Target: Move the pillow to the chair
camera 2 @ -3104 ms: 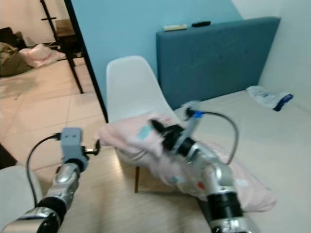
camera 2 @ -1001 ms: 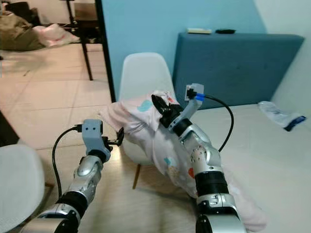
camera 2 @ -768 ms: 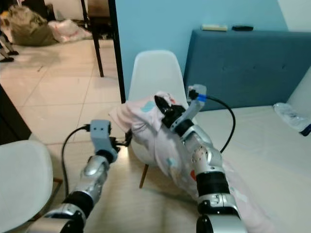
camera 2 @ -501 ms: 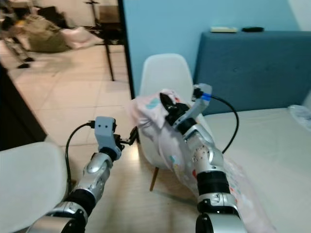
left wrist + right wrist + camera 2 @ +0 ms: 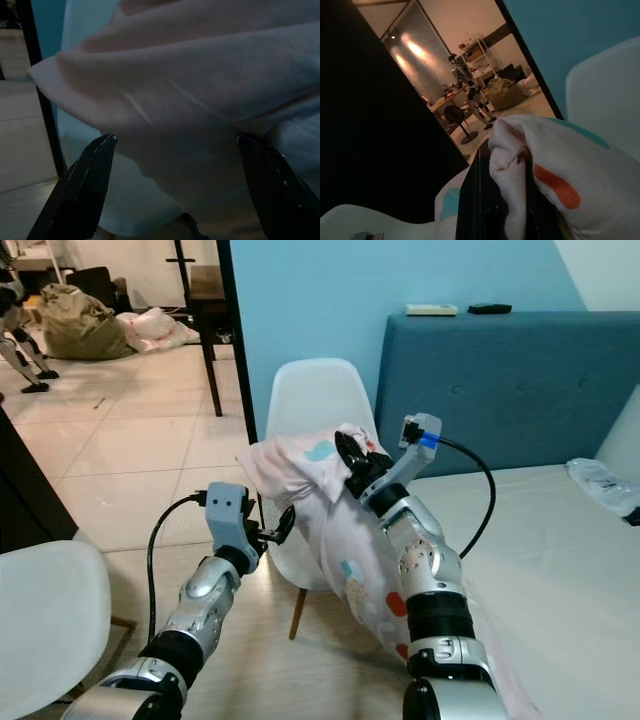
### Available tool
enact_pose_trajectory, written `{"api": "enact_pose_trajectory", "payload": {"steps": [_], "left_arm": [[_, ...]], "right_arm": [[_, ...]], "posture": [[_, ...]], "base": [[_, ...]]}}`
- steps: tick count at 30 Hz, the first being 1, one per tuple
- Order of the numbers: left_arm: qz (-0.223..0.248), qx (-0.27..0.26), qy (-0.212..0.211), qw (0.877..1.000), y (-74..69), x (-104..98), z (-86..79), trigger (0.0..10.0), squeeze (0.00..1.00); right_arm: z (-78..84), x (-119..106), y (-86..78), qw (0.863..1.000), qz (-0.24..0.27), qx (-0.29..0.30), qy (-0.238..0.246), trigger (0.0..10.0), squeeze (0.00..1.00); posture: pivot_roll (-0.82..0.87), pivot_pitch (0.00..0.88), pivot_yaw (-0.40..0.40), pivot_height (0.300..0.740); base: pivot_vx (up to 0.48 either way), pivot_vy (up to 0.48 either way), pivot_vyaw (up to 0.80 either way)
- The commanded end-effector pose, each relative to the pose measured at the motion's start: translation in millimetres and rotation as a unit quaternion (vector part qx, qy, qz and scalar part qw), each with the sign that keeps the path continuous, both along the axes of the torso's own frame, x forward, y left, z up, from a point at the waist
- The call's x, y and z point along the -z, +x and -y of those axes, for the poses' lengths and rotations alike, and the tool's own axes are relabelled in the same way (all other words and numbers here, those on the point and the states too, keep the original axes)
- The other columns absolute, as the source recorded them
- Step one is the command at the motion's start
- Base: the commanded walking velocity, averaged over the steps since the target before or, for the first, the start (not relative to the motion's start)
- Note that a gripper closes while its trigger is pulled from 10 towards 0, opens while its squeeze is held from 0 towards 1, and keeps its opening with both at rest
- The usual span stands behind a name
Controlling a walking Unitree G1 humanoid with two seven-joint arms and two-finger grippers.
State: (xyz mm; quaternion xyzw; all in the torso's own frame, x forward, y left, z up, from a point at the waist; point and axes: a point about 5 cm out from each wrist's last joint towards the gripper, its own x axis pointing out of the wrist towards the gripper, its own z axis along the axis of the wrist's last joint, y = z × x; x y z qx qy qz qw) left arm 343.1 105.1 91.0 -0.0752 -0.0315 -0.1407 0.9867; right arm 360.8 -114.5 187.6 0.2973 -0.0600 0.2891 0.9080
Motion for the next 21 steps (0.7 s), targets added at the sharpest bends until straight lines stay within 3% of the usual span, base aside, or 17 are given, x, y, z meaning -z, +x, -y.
{"api": "enact_pose_trajectory", "payload": {"steps": [1,3,6,11,21], "left_arm": [[-0.004,0.006,-0.004,1.000,0.1,0,0.1,10.0,0.00],[-0.004,0.007,-0.005,1.000,0.1,0,0.5,10.0,0.00],[0.002,0.015,-0.011,1.000,1.2,-4,3.6,10.0,0.00],[0.013,0.012,-0.026,1.000,3.8,-10,4.5,10.0,0.00],[0.017,0.007,-0.032,0.999,6.4,-14,4.4,10.0,0.00]], "right_arm": [[-6.4,-25,-3.6,0.998,0.062,-0.025,0.019,10.0,0.00],[-7.4,-27,-4.7,0.997,0.068,-0.031,0.023,10.0,0.00],[-13.0,-47,-13.3,0.989,0.116,-0.076,0.048,10.0,0.00],[-18.2,-75,-30.6,0.970,0.181,-0.145,0.078,10.0,0.00],[-17.1,-88,-36.3,0.962,0.205,-0.160,0.086,10.0,0.00]], "posture": [[-0.03,0.000,-0.044,0.740],[-0.03,0.000,-0.044,0.740],[-0.04,0.000,-0.044,0.740],[-0.04,0.000,-0.043,0.740],[-0.04,0.000,-0.047,0.740]], "base": [[0.000,-0.480,0.00],[0.000,-0.480,0.00],[0.000,-0.480,0.00],[0.000,0.000,0.00],[0.000,0.000,0.00]]}}
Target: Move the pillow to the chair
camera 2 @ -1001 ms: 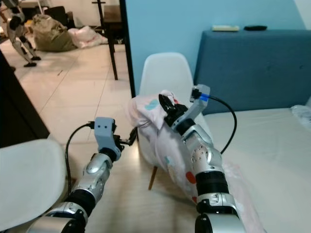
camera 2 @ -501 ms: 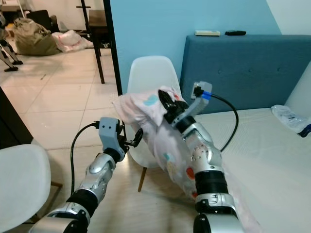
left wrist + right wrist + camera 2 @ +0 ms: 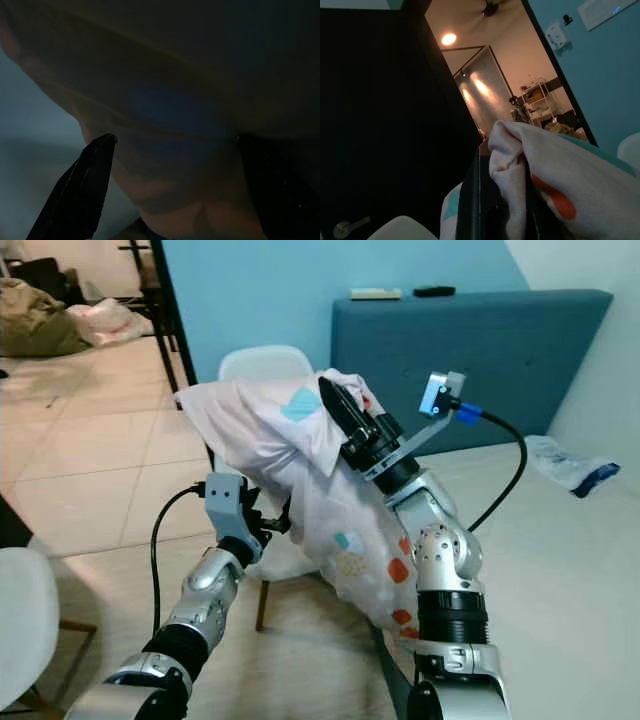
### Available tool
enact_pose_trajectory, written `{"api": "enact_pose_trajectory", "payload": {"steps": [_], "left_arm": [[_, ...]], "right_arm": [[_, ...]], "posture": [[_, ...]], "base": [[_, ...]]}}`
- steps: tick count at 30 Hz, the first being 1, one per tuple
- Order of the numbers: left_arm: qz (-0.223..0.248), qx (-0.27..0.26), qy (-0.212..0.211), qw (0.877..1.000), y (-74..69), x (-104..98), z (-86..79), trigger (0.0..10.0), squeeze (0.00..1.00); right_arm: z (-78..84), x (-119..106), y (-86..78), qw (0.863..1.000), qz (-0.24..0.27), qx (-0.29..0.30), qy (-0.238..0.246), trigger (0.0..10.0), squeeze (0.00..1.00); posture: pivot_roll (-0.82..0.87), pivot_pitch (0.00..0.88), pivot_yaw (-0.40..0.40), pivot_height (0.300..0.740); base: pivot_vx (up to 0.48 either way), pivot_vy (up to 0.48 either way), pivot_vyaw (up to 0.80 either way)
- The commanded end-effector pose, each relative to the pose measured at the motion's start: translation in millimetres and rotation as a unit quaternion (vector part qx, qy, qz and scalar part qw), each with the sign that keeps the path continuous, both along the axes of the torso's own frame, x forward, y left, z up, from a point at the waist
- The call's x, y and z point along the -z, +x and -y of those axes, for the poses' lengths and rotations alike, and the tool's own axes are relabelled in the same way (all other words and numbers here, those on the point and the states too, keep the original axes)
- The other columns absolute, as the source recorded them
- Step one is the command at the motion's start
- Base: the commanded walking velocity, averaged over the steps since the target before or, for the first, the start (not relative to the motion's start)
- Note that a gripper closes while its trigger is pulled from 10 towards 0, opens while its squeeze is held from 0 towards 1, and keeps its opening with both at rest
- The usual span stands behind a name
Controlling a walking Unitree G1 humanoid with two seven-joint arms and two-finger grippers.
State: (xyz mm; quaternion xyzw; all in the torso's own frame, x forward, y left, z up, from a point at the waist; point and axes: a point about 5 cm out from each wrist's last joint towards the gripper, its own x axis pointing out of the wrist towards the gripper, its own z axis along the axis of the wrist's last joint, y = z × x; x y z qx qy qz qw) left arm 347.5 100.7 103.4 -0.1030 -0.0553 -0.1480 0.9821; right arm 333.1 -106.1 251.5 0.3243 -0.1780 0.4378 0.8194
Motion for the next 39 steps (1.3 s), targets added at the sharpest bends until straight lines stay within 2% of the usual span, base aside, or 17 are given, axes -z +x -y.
{"api": "enact_pose_trajectory", "payload": {"steps": [1,7,9,12,17,27,39], "left_arm": [[-0.004,0.000,-0.002,1.000,2.0,-2,0.0,10.0,0.00],[0.004,-0.001,-0.011,1.000,1.7,-4,-1.6,10.0,0.00],[0.006,-0.001,-0.013,1.000,2.6,-6,-2.6,10.0,0.00],[0.011,-0.001,-0.015,1.000,3.7,-9,-2.8,10.0,0.00],[0.018,0.003,-0.017,1.000,4.9,-13,-1.3,10.0,0.00],[0.020,0.014,-0.017,1.000,4.6,-14,3.5,10.0,0.00],[0.022,0.022,-0.017,0.999,4.3,-16,7.1,10.0,0.00]], "right_arm": [[-9.1,-23,-8.8,0.998,0.056,-0.031,0.010,10.0,0.00],[-14.2,-16,-10.3,0.998,0.046,-0.028,-0.021,10.0,0.00],[-15.8,-10,-6.4,0.998,0.035,-0.004,-0.050,10.0,0.00],[-15.7,-6,-1.8,0.998,0.023,0.016,-0.064,10.0,0.00],[-6.3,-10,2.8,0.998,0.020,0.046,-0.044,10.0,0.00],[12.2,-18,11.1,0.993,0.017,0.109,-0.033,10.0,0.00],[13.0,-21,10.6,0.993,0.023,0.115,-0.033,10.0,0.00]], "posture": [[-0.04,0.000,-0.047,0.740],[-0.04,0.000,-0.045,0.740],[-0.04,0.000,-0.045,0.740],[-0.04,0.000,-0.045,0.740],[-0.04,0.000,-0.044,0.740],[-0.04,0.000,-0.040,0.740],[-0.05,0.000,-0.040,0.740]], "base": [[0.000,0.000,0.00],[0.046,0.000,0.00],[0.306,0.000,0.00],[0.317,0.000,0.00],[0.329,0.000,0.00],[0.342,0.000,0.00],[0.366,0.000,0.00]]}}
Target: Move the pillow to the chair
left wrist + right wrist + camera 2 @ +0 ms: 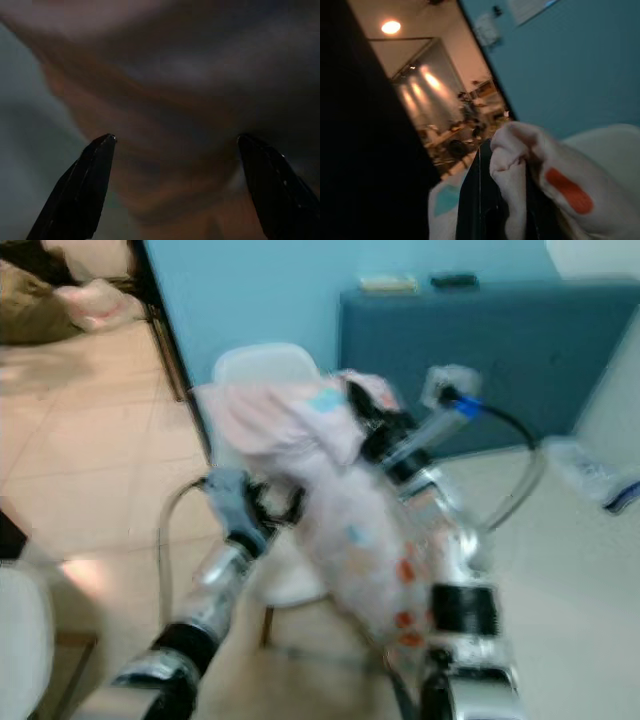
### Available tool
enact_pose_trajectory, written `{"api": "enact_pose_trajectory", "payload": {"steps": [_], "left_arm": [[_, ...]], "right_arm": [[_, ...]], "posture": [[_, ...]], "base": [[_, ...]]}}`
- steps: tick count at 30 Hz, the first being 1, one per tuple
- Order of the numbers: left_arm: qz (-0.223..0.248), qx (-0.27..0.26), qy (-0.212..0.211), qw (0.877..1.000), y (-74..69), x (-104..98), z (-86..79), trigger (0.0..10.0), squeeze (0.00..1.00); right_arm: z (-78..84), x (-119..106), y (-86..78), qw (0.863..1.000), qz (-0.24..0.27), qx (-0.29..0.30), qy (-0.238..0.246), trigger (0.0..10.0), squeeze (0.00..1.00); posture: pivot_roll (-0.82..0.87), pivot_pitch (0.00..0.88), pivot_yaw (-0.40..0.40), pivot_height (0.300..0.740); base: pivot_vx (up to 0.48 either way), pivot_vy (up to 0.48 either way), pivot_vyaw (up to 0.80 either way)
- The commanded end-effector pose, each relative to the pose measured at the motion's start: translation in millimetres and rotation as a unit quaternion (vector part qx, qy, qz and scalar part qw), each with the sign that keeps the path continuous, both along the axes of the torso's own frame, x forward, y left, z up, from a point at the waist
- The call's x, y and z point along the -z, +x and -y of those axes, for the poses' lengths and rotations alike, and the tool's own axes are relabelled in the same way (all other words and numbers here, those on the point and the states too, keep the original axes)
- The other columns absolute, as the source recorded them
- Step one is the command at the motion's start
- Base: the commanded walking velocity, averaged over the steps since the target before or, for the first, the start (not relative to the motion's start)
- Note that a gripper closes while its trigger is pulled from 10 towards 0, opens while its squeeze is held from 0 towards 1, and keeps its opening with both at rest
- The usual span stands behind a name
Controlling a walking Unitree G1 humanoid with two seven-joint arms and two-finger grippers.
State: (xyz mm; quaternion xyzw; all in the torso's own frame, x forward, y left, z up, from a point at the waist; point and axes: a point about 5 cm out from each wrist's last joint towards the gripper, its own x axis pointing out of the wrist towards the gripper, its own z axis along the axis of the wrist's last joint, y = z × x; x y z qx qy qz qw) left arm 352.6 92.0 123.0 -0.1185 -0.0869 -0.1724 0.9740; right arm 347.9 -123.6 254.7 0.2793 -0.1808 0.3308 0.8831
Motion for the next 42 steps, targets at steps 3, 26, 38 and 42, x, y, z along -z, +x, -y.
{"api": "enact_pose_trajectory", "payload": {"steps": [3,26,38,42], "left_arm": [[-0.010,0.001,0.003,1.000,-1.0,4,-1.0,10.0,0.00],[-0.016,0.022,0.013,1.000,-3.6,7,9.8,10.0,0.00],[-0.040,0.042,0.025,0.998,-13.5,22,22.8,10.0,0.00],[-0.038,0.038,0.020,0.998,-13.9,21,23.8,10.0,0.00]], "right_arm": [[-4.5,-19,-4.4,0.999,0.048,-0.010,-0.002,10.0,0.00],[28.1,-32,5.4,0.991,0.065,0.110,-0.026,10.0,0.00],[42.8,-35,9.4,0.973,0.090,0.188,-0.101,10.0,0.00],[58.4,-34,17.2,0.940,0.097,0.267,-0.190,10.0,0.00]], "posture": [[-0.05,0.000,-0.038,0.740],[-0.05,0.000,-0.037,0.740],[-0.05,0.000,-0.038,0.740],[-0.03,0.000,-0.048,0.740]], "base": [[0.379,0.000,0.00],[0.391,0.000,0.00],[0.027,-0.157,0.00],[0.000,-0.471,0.00]]}}
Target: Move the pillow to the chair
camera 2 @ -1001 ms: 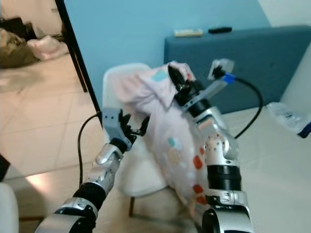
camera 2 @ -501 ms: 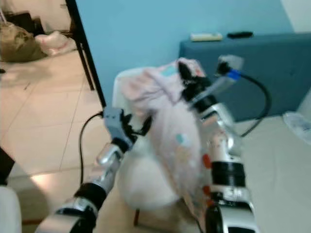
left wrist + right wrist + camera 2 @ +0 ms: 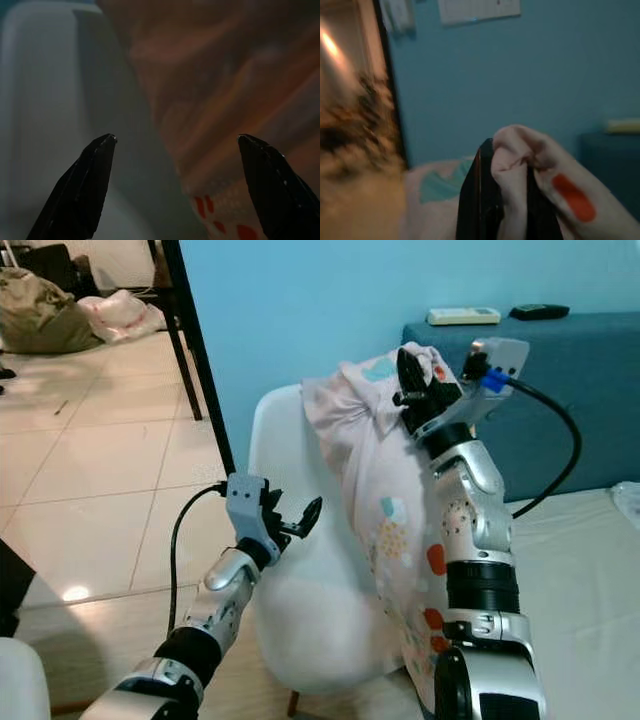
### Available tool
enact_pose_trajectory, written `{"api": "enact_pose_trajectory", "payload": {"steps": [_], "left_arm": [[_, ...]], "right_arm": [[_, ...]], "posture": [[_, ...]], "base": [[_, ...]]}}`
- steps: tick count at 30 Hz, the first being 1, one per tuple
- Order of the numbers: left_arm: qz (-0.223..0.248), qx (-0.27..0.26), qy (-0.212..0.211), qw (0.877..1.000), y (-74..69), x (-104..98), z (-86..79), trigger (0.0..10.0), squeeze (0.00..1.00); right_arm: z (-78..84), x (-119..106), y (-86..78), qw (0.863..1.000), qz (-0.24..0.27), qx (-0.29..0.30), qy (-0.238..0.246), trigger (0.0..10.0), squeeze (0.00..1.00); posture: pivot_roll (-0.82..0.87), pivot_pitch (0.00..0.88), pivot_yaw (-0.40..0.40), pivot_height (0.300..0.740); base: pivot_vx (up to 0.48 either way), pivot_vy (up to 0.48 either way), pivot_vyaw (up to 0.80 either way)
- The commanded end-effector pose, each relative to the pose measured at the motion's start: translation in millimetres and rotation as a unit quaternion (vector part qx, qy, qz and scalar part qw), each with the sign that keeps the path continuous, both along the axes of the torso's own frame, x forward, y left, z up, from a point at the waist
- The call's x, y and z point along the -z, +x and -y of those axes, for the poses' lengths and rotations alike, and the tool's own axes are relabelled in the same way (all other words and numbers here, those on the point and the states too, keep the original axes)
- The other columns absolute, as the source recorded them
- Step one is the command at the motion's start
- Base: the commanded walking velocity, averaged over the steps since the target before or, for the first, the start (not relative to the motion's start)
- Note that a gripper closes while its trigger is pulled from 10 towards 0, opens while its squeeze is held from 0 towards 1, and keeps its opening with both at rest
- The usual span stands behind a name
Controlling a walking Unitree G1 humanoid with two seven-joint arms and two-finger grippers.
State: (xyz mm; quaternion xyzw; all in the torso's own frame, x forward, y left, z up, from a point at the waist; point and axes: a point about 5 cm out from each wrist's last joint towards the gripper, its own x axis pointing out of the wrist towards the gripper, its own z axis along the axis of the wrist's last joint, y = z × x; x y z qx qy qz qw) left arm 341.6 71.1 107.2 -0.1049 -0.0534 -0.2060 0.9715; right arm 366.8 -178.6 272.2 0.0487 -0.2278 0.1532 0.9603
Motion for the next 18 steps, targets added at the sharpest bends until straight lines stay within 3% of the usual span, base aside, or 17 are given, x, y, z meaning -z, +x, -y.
{"api": "enact_pose_trajectory", "payload": {"steps": [1,3,5,8,13,17,18], "left_arm": [[-0.012,0.002,-0.001,1.000,-3.0,5,2.9,10.0,0.00],[-0.012,0.002,0.000,1.000,-3.1,5,3.0,10.0,0.00],[-0.009,-0.005,-0.006,1.000,-5.2,5,0.8,10.0,0.00],[-0.009,-0.006,-0.007,1.000,-5.8,6,0.5,10.0,0.00],[-0.004,-0.019,-0.007,1.000,-10.2,8,-4.6,10.0,0.00],[0.000,-0.027,-0.006,1.000,-11.6,7,-8.0,10.0,0.00],[0.001,-0.035,-0.004,0.999,-12.9,7,-10.5,10.0,0.00]], "right_arm": [[4.4,-16,-1.4,0.998,0.045,0.029,-0.026,10.0,0.00],[4.8,-16,-0.9,0.998,0.046,0.032,-0.029,10.0,0.00],[22.8,-30,5.7,0.993,0.059,0.085,-0.052,10.0,0.00],[24.6,-32,7.1,0.992,0.063,0.092,-0.057,10.0,0.00],[-4.2,-58,17.6,0.980,0.117,0.102,-0.125,10.0,0.00],[-23.4,-72,18.2,0.978,0.148,0.085,-0.120,10.0,0.00],[-39.5,-75,18.2,0.979,0.161,0.052,-0.115,10.0,0.00]], "posture": [[-0.03,0.000,-0.048,0.740],[-0.03,0.000,-0.048,0.740],[-0.01,0.000,-0.061,0.740],[-0.01,0.000,-0.061,0.740],[0.03,0.000,-0.078,0.740],[0.05,0.000,-0.089,0.740],[0.05,0.000,-0.091,0.740]], "base": [[0.000,-0.469,0.00],[0.000,-0.469,0.00],[0.000,0.000,0.00],[0.000,0.000,0.00],[0.000,0.000,0.00],[0.000,0.000,0.00],[0.000,0.000,0.00]]}}
